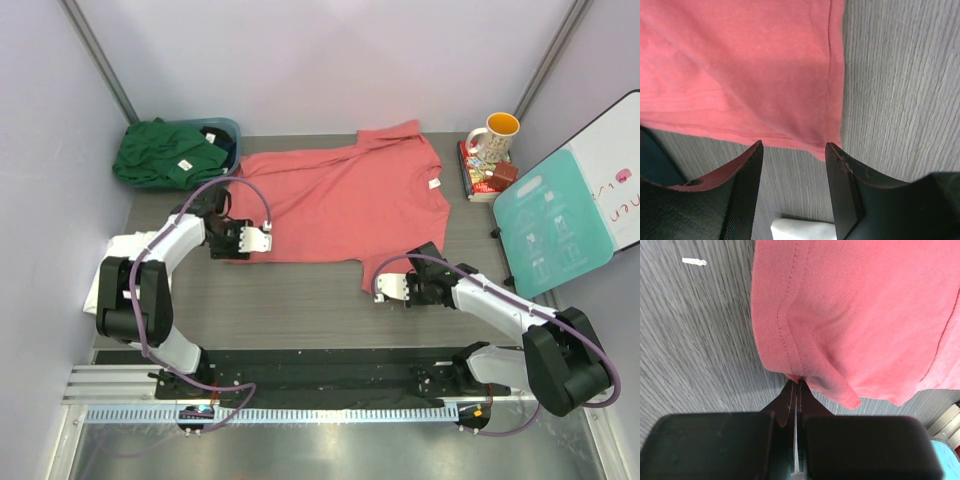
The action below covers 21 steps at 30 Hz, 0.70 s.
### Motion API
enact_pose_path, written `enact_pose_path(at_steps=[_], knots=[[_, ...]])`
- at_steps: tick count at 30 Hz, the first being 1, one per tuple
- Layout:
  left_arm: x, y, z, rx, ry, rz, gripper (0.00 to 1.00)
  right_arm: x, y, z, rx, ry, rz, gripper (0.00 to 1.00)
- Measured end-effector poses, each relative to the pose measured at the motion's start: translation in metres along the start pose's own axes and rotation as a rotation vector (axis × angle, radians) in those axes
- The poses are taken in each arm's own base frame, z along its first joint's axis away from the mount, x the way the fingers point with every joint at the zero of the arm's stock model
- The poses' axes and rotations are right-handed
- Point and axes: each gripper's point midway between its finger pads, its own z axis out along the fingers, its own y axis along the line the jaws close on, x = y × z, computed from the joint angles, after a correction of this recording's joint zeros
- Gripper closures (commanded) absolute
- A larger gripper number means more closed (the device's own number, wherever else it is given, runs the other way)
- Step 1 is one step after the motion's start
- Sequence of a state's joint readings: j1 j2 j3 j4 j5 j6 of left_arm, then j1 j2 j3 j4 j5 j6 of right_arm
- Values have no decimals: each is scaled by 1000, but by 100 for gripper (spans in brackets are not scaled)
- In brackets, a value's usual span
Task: Fold and stack the t-shirts
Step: Flatten out the tshirt
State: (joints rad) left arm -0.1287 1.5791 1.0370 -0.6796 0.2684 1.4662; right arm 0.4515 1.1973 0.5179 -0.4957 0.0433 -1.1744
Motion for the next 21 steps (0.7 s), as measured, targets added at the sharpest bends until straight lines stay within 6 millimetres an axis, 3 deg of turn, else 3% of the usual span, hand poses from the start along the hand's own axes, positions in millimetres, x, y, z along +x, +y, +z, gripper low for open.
enact_pose_path(at_steps=[13, 21], knots=[[15, -9, 18, 68, 39, 37, 46, -1, 0, 0, 1, -2, -1, 99], [21, -11, 13, 91, 53, 16, 46, -2, 0, 0, 1, -3, -2, 99]])
